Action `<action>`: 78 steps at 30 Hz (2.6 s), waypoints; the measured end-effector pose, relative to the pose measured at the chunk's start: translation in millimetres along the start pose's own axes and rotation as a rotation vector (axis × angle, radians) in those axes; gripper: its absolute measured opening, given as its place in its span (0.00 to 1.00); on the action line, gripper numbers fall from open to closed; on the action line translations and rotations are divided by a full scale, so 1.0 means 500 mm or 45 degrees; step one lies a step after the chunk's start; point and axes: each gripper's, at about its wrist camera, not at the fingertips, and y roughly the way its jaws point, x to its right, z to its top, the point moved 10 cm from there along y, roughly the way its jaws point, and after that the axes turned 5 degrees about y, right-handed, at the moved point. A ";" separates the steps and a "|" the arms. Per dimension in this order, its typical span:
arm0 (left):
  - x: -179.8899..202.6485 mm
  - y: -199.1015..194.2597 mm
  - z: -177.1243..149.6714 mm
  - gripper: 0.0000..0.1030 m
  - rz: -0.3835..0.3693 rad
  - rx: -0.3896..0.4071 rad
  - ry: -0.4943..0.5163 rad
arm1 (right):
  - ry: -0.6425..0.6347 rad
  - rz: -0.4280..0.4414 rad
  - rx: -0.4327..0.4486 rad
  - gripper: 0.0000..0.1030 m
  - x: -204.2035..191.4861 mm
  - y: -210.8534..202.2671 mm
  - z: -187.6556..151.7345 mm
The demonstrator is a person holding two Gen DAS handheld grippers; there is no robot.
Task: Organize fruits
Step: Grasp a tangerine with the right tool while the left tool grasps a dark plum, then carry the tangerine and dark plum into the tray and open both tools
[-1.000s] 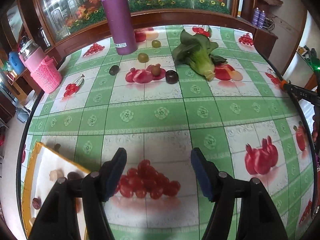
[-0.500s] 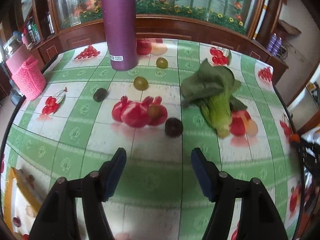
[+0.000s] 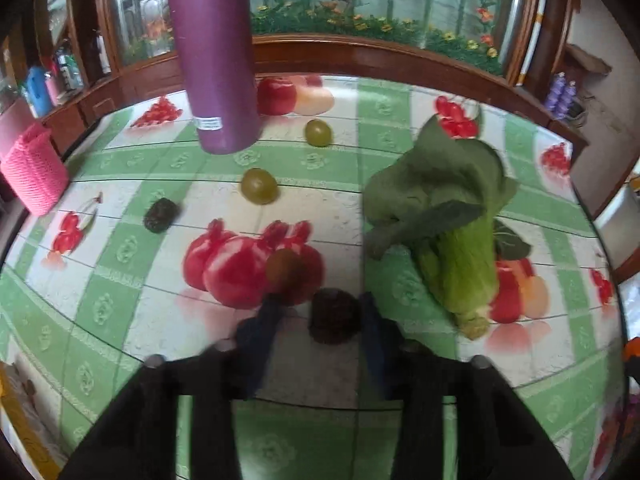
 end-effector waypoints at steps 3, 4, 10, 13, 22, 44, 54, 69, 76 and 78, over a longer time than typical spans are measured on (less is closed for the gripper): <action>0.005 -0.018 -0.014 0.25 -0.059 -0.007 -0.007 | 0.010 0.033 0.002 0.33 -0.014 -0.017 -0.011; 0.005 -0.025 -0.023 0.25 -0.071 -0.009 0.001 | 0.013 0.045 0.004 0.33 -0.020 -0.023 -0.016; 0.015 -0.101 -0.085 0.25 -0.193 -0.003 0.001 | 0.010 0.099 0.001 0.34 -0.066 -0.057 -0.048; 0.026 -0.149 -0.112 0.25 -0.268 0.010 0.010 | 0.006 0.133 -0.008 0.34 -0.090 -0.075 -0.067; 0.047 -0.296 -0.246 0.25 -0.295 -0.016 0.135 | -0.050 0.224 -0.032 0.34 -0.183 -0.138 -0.110; -0.189 -0.479 -0.413 0.26 -0.231 0.043 -0.024 | -0.120 0.399 -0.044 0.34 -0.576 -0.251 -0.158; -0.408 -0.522 -0.475 0.26 -0.083 0.051 -0.173 | -0.208 0.510 -0.030 0.34 -0.756 -0.261 -0.136; -0.500 -0.492 -0.570 0.26 -0.072 -0.049 -0.211 | -0.367 0.561 -0.106 0.34 -0.954 -0.176 -0.131; -0.457 -0.462 -0.572 0.26 -0.143 -0.097 -0.149 | -0.432 0.555 -0.120 0.34 -1.011 -0.131 -0.112; -0.452 -0.451 -0.578 0.26 -0.146 -0.123 -0.140 | -0.454 0.554 -0.128 0.34 -1.028 -0.115 -0.107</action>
